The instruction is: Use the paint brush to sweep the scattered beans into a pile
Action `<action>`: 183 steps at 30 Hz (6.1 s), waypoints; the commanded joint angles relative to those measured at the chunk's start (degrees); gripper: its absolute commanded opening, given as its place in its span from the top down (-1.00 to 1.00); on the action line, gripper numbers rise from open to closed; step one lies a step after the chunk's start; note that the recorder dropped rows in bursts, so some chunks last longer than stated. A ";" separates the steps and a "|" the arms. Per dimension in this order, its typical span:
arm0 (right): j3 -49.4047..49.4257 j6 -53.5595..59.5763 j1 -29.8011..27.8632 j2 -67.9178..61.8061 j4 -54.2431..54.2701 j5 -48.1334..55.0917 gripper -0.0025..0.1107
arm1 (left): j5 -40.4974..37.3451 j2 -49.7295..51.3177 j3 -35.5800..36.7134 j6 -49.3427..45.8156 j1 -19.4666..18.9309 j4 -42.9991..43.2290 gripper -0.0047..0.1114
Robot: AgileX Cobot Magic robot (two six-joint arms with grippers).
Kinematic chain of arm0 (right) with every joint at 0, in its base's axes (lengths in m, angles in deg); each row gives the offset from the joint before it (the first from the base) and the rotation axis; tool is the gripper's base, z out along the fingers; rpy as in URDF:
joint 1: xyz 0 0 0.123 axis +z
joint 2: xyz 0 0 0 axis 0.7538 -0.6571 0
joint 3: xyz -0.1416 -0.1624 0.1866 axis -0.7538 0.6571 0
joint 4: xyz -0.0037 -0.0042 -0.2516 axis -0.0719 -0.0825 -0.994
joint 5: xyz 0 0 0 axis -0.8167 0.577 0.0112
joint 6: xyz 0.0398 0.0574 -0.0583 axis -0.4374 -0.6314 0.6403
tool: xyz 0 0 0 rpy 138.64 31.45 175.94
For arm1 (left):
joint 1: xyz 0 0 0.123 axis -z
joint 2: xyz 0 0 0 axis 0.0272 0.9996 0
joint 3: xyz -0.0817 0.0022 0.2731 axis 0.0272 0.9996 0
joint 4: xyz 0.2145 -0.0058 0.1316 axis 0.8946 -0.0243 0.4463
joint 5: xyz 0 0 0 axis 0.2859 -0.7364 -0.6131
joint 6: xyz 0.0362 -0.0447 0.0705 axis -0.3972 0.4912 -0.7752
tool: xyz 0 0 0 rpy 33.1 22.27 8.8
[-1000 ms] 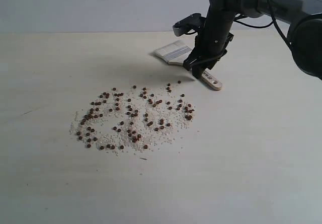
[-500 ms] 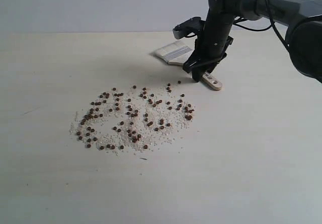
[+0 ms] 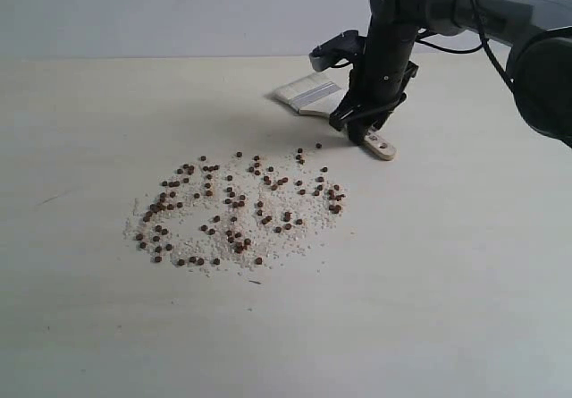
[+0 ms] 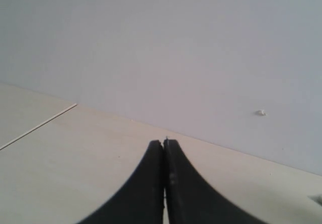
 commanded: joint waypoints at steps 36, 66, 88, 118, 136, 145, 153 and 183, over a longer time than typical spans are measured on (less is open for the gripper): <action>0.05 -2.67 0.03 8.62 -0.25 0.52 0.96 | 0.09 -0.38 -0.13 -0.16 0.38 -0.09 0.92; 0.16 -4.82 0.03 6.20 0.91 3.33 0.96 | 0.09 -0.38 -0.13 -0.16 0.38 -0.09 0.92; 0.16 -6.03 0.03 0.45 0.64 0.45 0.96 | 0.09 -0.38 -0.13 -0.16 0.38 -0.09 0.92; 0.16 1.41 0.03 -0.79 -2.51 -2.59 0.16 | 0.09 -0.38 -0.13 -0.16 0.38 -0.09 0.92; 0.16 -1.35 0.03 -0.94 2.28 -13.00 0.16 | 0.09 -0.38 -0.13 -0.16 0.38 -0.09 0.92; 0.16 -1.50 0.03 -3.05 1.73 -11.41 0.28 | 0.09 -0.38 -0.13 -0.16 0.38 -0.09 0.92; 0.16 -1.28 -0.08 -3.18 -1.55 -9.23 0.96 | 0.09 -0.38 -0.13 -0.16 0.38 -0.09 0.92; 0.16 -7.58 -0.08 4.71 -0.58 -7.67 0.96 | 0.09 -0.38 -0.13 -0.72 0.38 -0.09 0.92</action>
